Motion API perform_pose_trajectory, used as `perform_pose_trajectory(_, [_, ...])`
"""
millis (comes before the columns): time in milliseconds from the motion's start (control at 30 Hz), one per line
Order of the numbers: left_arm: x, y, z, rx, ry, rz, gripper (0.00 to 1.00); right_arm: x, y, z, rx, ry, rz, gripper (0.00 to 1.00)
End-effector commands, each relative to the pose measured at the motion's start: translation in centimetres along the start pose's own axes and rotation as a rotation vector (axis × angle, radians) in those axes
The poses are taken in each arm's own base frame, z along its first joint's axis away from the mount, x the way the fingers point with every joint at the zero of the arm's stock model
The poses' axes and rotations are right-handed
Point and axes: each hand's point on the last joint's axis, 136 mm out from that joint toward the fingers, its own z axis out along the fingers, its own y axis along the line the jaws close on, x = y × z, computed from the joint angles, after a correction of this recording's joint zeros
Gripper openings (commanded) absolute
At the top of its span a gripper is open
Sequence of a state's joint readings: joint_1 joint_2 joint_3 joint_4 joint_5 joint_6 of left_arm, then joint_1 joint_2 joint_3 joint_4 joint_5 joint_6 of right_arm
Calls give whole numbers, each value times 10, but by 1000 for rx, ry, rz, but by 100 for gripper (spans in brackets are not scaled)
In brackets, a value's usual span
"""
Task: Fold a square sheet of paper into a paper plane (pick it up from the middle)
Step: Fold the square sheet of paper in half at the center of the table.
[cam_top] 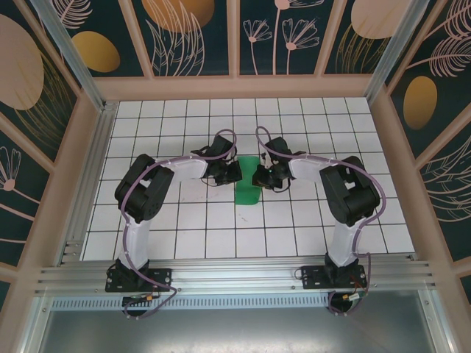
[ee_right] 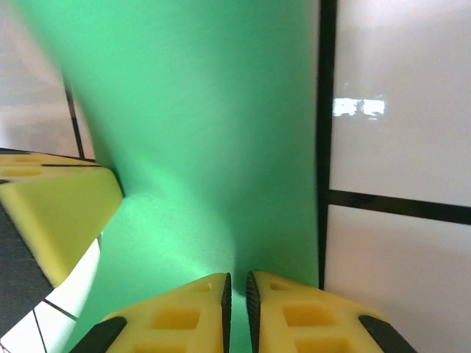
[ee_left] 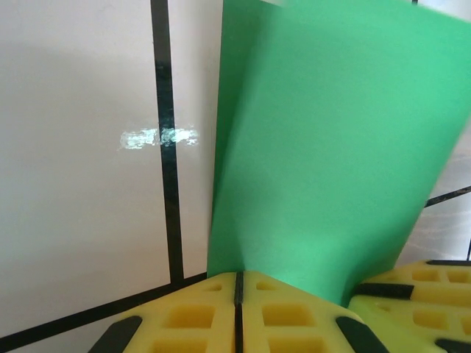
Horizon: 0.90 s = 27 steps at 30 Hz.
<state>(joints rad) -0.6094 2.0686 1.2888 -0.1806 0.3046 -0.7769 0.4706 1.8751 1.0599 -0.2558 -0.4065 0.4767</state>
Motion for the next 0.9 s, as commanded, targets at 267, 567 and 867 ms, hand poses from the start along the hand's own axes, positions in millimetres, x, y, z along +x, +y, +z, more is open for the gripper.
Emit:
perform_pose_trajectory(267, [37,89,25,-304,93,-41,10,1,4,-11,-76,-11,-9,18])
perform_pose_trajectory(567, [36,88,25,-300,89,-49,10,40,4,4,-89,105,-8,18])
perform_pose_trajectory(867, [36,89,25,-303,84,-49,10,37,5,-8,-84,75,-28,18])
